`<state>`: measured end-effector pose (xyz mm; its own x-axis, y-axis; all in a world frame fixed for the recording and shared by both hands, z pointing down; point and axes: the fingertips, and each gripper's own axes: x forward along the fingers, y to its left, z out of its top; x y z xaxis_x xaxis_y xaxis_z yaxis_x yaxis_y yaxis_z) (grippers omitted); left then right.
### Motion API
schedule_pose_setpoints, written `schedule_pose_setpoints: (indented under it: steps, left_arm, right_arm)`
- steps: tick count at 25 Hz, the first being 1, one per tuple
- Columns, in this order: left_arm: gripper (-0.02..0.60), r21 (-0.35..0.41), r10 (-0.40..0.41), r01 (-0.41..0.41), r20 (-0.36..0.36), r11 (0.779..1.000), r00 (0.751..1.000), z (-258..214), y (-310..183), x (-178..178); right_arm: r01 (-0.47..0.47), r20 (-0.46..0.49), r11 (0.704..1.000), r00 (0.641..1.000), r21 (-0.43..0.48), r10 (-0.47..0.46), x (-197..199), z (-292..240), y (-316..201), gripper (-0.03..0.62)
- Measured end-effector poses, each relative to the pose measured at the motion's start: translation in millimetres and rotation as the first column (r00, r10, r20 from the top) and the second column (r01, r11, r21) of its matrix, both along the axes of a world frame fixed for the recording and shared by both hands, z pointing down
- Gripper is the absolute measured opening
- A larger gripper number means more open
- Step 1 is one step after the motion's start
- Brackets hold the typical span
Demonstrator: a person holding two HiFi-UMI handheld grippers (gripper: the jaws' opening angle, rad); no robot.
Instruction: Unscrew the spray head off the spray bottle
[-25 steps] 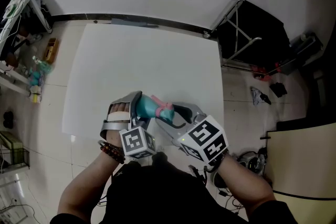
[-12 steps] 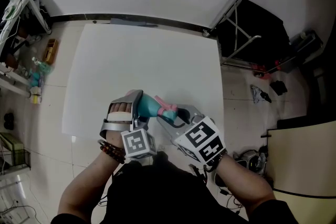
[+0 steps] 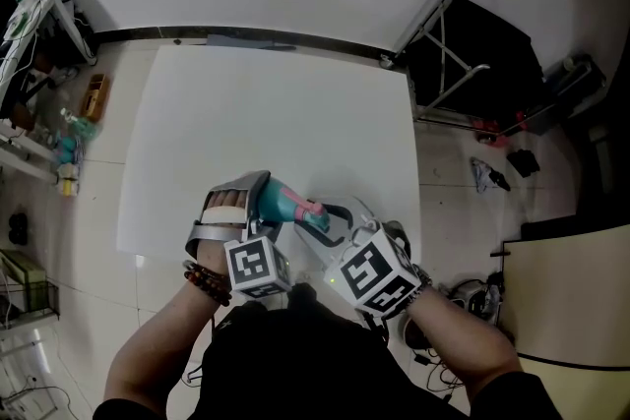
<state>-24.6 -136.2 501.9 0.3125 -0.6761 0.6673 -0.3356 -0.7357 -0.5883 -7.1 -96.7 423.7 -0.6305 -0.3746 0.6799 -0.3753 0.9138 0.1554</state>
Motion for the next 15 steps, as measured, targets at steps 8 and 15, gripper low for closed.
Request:
schedule_pose_setpoints:
  steps: [8,15]
  left_arm:
    - [0.423,-0.111,0.070,-0.074,-0.045,0.991,0.997,6.8,15.5,10.3]
    - [0.423,-0.176,0.114,-0.123,-0.063,0.977,0.992,8.8,27.7,17.4]
  right_arm:
    - [0.220,-0.160,0.962,0.968,0.163,-0.194,3.3,1.5,15.9,0.124]
    - [0.356,-0.291,0.900,0.915,0.251,-0.281,7.4,-0.3,25.7,0.124]
